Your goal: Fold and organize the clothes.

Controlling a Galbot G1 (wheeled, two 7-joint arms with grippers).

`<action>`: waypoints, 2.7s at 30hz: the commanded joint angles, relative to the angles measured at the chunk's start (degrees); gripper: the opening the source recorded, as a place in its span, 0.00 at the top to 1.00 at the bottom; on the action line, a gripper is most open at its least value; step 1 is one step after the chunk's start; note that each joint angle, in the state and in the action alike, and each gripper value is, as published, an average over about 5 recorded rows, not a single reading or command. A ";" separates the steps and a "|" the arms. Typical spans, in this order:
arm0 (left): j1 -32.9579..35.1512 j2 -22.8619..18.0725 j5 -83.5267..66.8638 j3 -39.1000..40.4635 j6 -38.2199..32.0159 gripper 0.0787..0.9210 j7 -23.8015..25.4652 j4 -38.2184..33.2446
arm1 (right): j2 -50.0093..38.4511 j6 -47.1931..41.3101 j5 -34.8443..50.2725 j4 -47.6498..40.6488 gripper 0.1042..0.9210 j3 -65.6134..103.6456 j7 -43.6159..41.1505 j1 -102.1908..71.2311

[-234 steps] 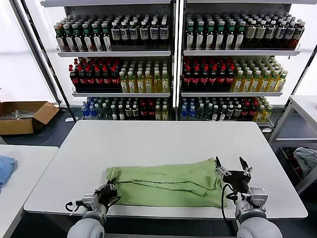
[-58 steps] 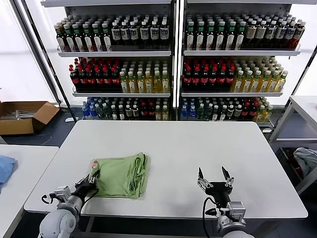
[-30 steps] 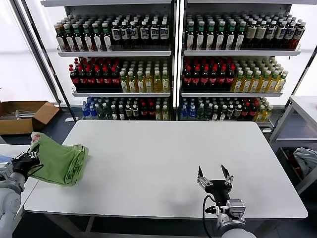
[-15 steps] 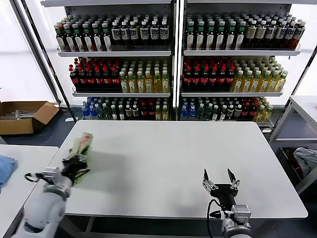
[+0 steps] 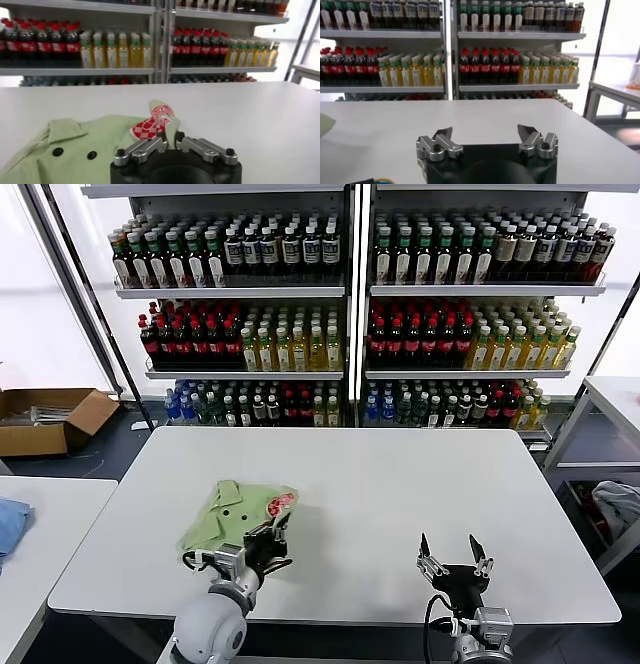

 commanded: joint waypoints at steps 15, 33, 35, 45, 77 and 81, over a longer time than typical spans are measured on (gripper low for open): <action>-4.40 -6.61 -10.27 6.37 -7.98 0.67 -1.55 -0.88 | 1.30 -2.97 -1.06 -6.70 0.12 -2.50 2.16 5.57; -0.11 -0.52 -0.46 -8.69 -4.26 0.12 -6.64 -2.28 | 0.22 -14.16 28.26 -12.07 0.12 -11.98 8.15 19.74; 0.63 0.02 -0.42 -9.78 -4.14 0.12 -6.83 -2.90 | 1.22 -14.17 29.80 -13.71 0.12 -12.95 9.61 21.05; 2.84 1.07 -0.50 -12.19 -3.66 0.12 -7.32 -3.81 | 4.49 -14.19 32.92 -18.84 0.12 -15.66 13.51 24.79; 4.45 0.21 -2.96 -14.08 -1.89 0.12 -8.58 -4.50 | 3.81 -14.21 28.28 -21.86 0.77 -20.13 12.18 26.88; 4.87 -0.12 -3.13 -14.47 -1.85 0.12 -8.61 -5.26 | 3.41 -14.16 25.57 -21.45 0.92 -20.05 11.04 26.35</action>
